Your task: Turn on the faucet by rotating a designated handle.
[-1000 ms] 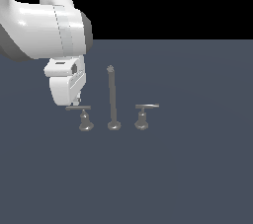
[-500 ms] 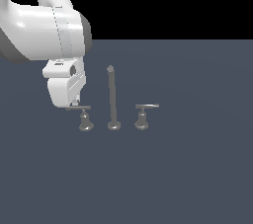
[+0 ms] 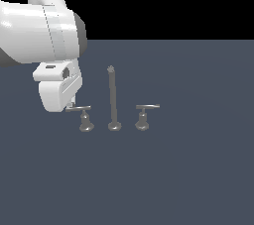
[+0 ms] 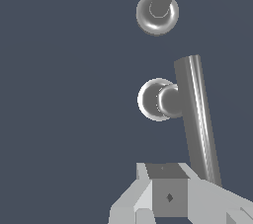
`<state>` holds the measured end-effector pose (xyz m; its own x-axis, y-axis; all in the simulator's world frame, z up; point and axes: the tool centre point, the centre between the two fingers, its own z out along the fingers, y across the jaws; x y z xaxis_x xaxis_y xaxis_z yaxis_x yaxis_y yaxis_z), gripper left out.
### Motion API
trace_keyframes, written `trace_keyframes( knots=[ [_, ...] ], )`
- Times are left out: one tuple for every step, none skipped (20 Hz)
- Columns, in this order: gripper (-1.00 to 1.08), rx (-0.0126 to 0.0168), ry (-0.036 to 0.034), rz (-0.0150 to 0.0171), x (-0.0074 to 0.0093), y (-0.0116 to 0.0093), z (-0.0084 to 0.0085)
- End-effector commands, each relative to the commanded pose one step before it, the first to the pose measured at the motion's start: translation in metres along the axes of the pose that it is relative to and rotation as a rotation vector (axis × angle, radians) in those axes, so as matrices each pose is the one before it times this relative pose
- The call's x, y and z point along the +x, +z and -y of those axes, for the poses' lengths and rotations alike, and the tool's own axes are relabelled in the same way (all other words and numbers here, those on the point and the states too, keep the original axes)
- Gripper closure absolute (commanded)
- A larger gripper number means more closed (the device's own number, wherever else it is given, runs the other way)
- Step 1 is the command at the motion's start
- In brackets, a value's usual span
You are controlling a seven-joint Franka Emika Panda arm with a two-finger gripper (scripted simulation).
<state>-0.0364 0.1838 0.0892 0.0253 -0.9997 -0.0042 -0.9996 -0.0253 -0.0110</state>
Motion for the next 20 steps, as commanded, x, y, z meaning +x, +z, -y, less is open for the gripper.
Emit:
trace_keyframes(
  knots=[
    [1.08, -0.00511, -0.00274, -0.00244, 0.00053, 0.0, -0.00929],
    [1.08, -0.00061, -0.00074, -0.0002, 0.00022, 0.00002, -0.00354],
    [1.08, -0.00043, -0.00052, -0.00014, 0.00034, -0.00008, -0.00353],
    [1.08, -0.00061, -0.00074, -0.00019, 0.00022, 0.00002, -0.00356],
    [1.08, -0.00043, -0.00052, -0.00014, 0.00034, -0.00008, -0.00355],
    [1.08, -0.00061, -0.00074, -0.00019, 0.00022, 0.00002, -0.00359],
    [1.08, -0.00061, -0.00074, -0.00019, 0.00022, 0.00001, -0.0036],
    [1.08, -0.00043, -0.00053, -0.00013, 0.00034, -0.00009, -0.00359],
    [1.08, -0.00061, -0.00075, -0.00018, 0.00022, 0.00001, -0.00362],
    [1.08, -0.0006, -0.00075, -0.00017, 0.00022, 0.0, -0.00363],
    [1.08, -0.0006, -0.00075, -0.00015, 0.00022, -0.00001, -0.00363],
    [1.08, 0.0, 0.0, 0.0, 0.0, 0.0, 0.0],
    [1.08, 0.00694, -0.00738, 0.00878, -0.00698, 0.00033, 0.00586],
    [1.08, -0.00065, 0.00063, -0.00079, 0.00327, 0.00001, -0.00218],
    [1.08, -0.00037, 0.00036, -0.00045, 0.00317, -0.00018, -0.00225],
    [1.08, -0.00065, 0.00063, -0.00079, 0.00328, 0.00001, -0.00219],
    [1.08, -0.00065, 0.00063, -0.00079, 0.00328, 0.00001, -0.00219],
    [1.08, -0.00037, 0.00036, -0.00045, 0.00319, -0.00018, -0.00225],
    [1.08, -0.00075, 0.00072, -0.00091, 0.00332, 0.00007, -0.00217],
    [1.08, -0.00037, 0.00036, -0.00045, 0.00319, -0.00018, -0.00225]
  ],
)
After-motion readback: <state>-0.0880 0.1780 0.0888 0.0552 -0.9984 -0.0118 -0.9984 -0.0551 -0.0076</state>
